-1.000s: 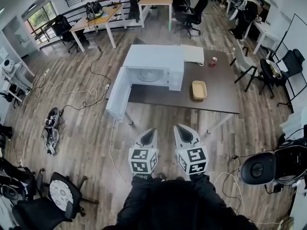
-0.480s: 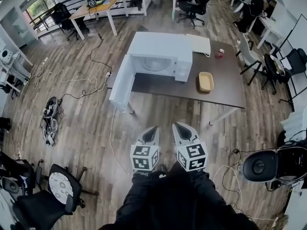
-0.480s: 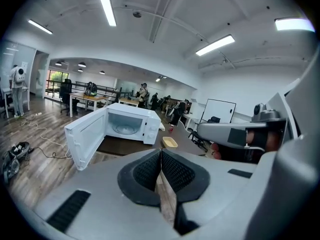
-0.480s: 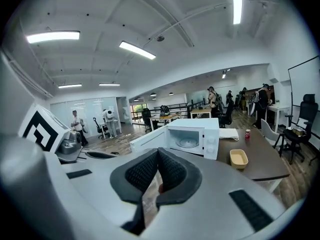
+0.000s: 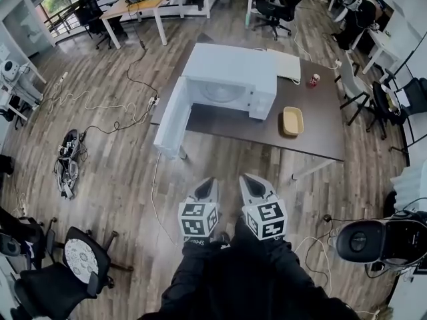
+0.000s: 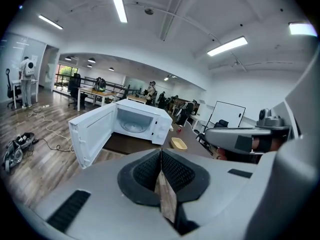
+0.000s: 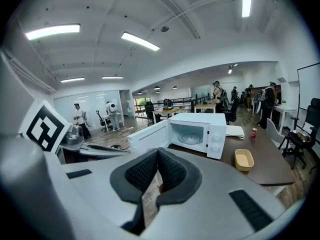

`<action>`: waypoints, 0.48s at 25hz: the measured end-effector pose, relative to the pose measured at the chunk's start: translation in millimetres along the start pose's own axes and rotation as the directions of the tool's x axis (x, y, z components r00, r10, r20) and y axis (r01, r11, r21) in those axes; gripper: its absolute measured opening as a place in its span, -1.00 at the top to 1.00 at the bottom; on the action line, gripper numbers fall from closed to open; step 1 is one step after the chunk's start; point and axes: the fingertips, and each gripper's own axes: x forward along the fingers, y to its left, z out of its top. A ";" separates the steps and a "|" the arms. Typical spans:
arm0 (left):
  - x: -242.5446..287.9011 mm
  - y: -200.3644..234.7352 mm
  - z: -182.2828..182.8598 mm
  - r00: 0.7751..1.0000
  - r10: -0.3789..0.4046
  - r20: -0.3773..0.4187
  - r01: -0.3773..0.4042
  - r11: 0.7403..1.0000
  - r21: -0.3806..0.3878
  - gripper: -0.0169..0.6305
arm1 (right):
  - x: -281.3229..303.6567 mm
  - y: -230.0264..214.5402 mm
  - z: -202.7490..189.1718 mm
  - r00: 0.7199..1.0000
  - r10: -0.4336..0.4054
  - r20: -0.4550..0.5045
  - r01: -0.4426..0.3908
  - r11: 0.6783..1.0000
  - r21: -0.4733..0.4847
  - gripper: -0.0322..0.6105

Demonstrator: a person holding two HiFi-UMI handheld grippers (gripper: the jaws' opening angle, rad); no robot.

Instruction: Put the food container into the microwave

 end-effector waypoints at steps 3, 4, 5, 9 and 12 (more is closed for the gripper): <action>26.8 3.7 7.0 1.000 0.007 -0.009 -0.007 1.000 0.000 0.84 | 19.3 -24.4 -0.6 1.000 -0.003 -0.011 0.003 1.000 0.010 0.83; 37.1 4.3 11.3 1.000 0.008 -0.011 -0.008 1.000 0.001 0.84 | 26.5 -33.2 2.3 1.000 -0.004 -0.011 0.004 1.000 0.010 0.83; 48.4 4.0 16.7 1.000 0.007 -0.014 -0.007 1.000 0.006 0.84 | 33.8 -42.9 6.2 1.000 -0.004 -0.010 0.004 1.000 0.009 0.83; 101.9 -3.3 42.4 1.000 -0.005 -0.015 0.005 1.000 0.029 0.84 | 62.6 -90.0 20.4 1.000 -0.009 -0.014 0.009 1.000 0.005 0.83; 144.6 -16.0 61.7 1.000 -0.023 -0.017 0.023 0.999 0.044 0.84 | 77.3 -130.4 31.1 1.000 -0.021 -0.016 0.021 1.000 0.005 0.83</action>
